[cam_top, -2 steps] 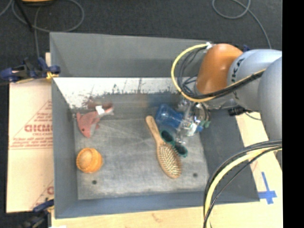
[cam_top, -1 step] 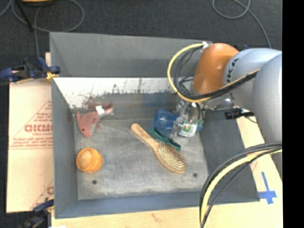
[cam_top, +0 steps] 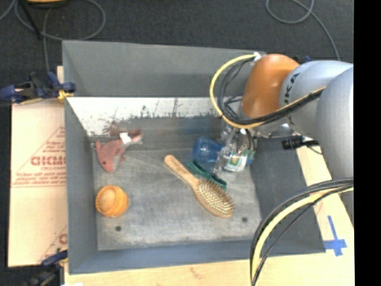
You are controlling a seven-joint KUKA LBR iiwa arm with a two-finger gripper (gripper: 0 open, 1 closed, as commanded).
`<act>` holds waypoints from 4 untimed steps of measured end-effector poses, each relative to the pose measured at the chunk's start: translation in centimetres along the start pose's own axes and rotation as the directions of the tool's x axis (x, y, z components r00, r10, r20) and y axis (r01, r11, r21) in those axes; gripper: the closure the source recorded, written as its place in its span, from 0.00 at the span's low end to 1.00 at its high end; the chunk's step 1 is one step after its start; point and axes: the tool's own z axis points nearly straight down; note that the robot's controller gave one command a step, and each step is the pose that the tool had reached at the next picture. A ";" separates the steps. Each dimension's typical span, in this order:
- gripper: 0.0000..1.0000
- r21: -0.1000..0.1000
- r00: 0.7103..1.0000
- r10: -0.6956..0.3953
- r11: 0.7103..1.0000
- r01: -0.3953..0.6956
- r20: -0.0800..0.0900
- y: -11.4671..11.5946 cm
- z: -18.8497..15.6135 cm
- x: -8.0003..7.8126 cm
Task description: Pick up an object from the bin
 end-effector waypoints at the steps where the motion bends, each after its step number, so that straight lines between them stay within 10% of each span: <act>1: 1.00 0.000 1.000 0.000 1.000 0.000 -0.006 0.0 -0.6 0.1; 4: 1.00 0.001 1.000 0.000 1.000 0.000 -0.013 -0.1 -3.9 0.0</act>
Offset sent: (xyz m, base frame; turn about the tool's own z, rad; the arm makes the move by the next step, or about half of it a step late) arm 0.0001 -0.0001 0.0376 0.0000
